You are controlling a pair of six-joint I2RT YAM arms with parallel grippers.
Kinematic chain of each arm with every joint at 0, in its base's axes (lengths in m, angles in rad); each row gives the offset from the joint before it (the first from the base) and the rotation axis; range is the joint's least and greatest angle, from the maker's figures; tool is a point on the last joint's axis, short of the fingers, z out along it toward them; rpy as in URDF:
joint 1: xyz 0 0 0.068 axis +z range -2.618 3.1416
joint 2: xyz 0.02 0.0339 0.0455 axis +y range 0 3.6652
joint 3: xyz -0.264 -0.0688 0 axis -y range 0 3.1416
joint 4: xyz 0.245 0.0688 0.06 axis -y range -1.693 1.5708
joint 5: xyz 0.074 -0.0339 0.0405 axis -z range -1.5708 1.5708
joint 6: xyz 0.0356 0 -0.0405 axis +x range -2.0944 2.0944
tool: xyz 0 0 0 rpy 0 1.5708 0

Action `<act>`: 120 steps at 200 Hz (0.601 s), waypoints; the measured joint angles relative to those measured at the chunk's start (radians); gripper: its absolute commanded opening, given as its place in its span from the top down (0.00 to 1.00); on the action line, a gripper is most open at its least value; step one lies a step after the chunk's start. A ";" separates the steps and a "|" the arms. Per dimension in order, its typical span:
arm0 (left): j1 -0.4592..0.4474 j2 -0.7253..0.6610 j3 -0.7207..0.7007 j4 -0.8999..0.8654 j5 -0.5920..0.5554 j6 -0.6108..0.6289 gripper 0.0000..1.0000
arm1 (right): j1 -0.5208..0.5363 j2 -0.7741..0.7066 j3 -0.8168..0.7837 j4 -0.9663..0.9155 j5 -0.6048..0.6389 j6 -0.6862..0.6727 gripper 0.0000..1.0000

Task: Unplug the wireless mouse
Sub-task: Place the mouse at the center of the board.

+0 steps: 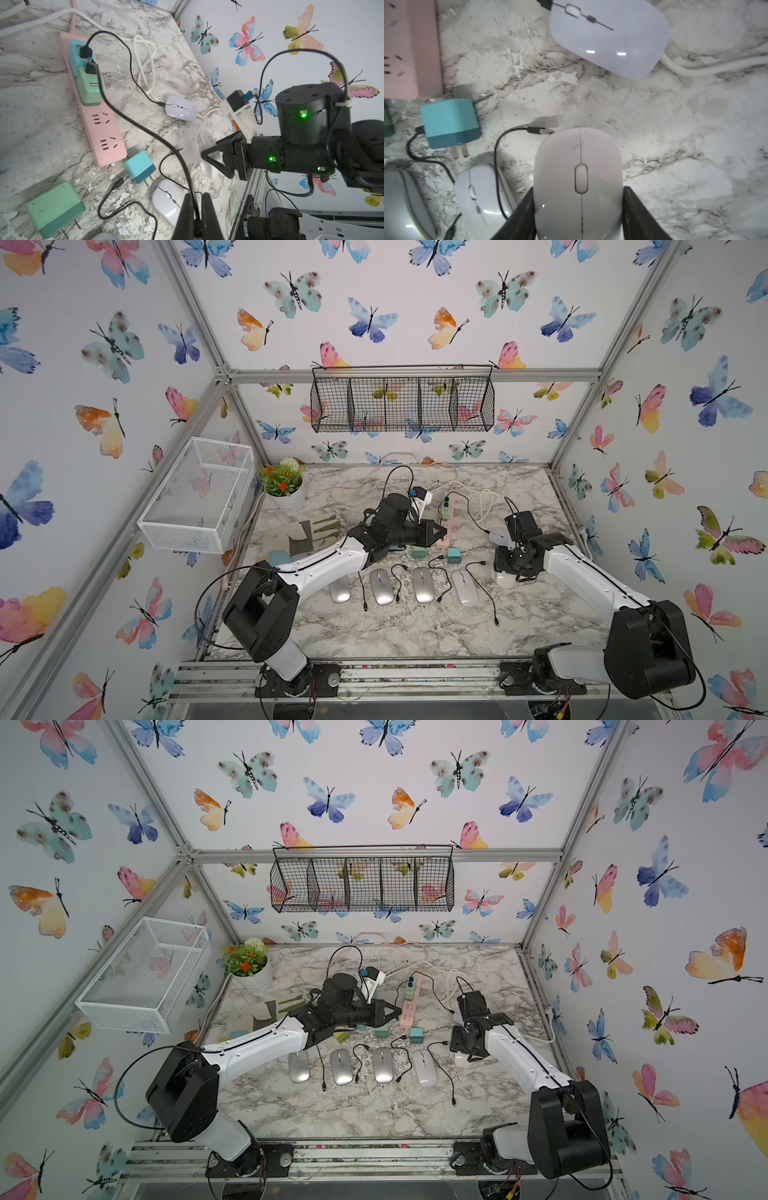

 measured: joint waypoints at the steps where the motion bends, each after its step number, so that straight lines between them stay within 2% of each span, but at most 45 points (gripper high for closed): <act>1: 0.000 0.000 0.000 0.000 0.002 0.000 1.00 | 0.000 0.000 -0.001 -0.001 0.001 0.001 0.94; 34: -0.007 0.017 0.014 -0.002 0.031 0.006 1.00 | 0.000 0.040 -0.045 -0.017 0.024 0.016 0.88; 48: -0.012 0.023 0.020 0.000 0.035 0.007 1.00 | 0.000 0.056 -0.056 -0.016 0.024 0.016 0.82; 80: -0.018 0.024 0.020 -0.001 0.038 0.007 1.00 | 0.000 0.066 -0.064 -0.013 0.024 0.015 0.58; 94: -0.022 0.024 0.020 -0.001 0.038 0.007 1.00 | 0.000 0.067 -0.064 -0.011 0.024 0.014 0.42; 95: -0.022 0.025 0.020 -0.001 0.038 0.007 1.00 | 0.000 0.067 -0.064 -0.010 0.024 0.014 0.38; 100: -0.023 0.026 0.020 0.000 0.038 0.007 1.00 | 0.000 0.067 -0.064 -0.009 0.024 0.015 0.31; 120: -0.027 0.033 0.020 -0.001 0.040 0.007 1.00 | 0.000 0.067 -0.064 -0.006 0.022 0.010 0.26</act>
